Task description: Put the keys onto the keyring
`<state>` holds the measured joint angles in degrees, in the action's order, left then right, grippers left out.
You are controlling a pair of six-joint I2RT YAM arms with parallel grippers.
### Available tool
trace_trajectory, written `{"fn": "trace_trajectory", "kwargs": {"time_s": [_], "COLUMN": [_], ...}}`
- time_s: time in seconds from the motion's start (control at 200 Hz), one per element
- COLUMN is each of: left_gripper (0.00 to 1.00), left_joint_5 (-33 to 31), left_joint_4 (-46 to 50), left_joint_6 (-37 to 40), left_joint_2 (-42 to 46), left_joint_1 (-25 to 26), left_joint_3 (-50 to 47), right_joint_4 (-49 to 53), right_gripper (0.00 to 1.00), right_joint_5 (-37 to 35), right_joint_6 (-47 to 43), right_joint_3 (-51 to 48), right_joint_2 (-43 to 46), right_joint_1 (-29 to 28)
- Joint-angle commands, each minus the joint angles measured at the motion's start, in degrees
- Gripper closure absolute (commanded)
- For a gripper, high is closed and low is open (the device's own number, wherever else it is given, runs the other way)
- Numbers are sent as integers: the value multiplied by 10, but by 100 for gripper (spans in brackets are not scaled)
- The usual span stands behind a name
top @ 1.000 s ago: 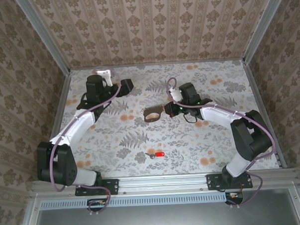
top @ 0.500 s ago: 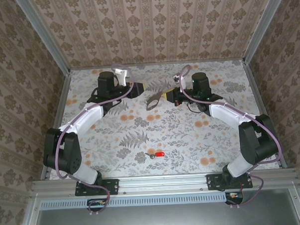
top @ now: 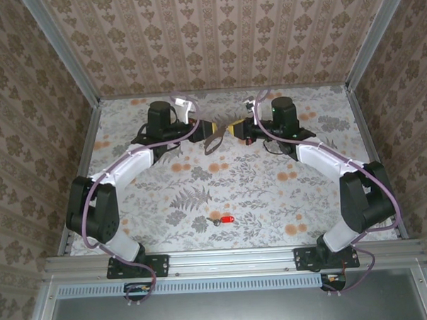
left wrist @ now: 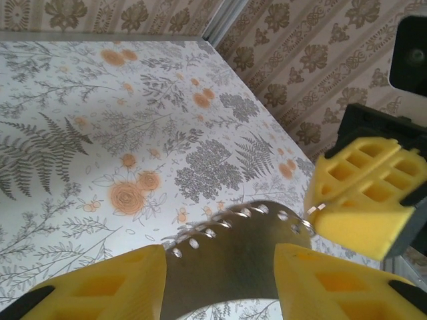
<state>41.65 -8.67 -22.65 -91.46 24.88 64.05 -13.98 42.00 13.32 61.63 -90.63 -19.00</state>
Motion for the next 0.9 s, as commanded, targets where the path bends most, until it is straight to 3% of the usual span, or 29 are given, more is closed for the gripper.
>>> {"fn": "trace_trajectory", "kwargs": {"time_s": [0.0, 0.255, 0.38, 0.6, 0.895], "left_gripper": [52, 53, 54, 53, 54], "left_joint_5": [31, 62, 67, 41, 61], "left_joint_4": [-12, -43, -50, -92, -109], "left_joint_6": [14, -3, -5, -22, -36], "left_joint_2": [-13, -58, -64, -1, 31], "left_joint_1": [9, 56, 64, 27, -28], "left_joint_3": [12, 19, 24, -23, -33], "right_joint_4": [-60, -101, -66, -42, -32], "right_gripper": [100, 100, 100, 100, 100], "right_joint_5": [8, 40, 12, 8, 32], "right_joint_6": [25, 57, 34, 13, 3], "right_joint_3": [-4, 2, 0, -12, -13], "right_joint_2": [-1, -23, -21, -9, -8], "right_joint_1": [-2, -2, -1, 5, 6]}}
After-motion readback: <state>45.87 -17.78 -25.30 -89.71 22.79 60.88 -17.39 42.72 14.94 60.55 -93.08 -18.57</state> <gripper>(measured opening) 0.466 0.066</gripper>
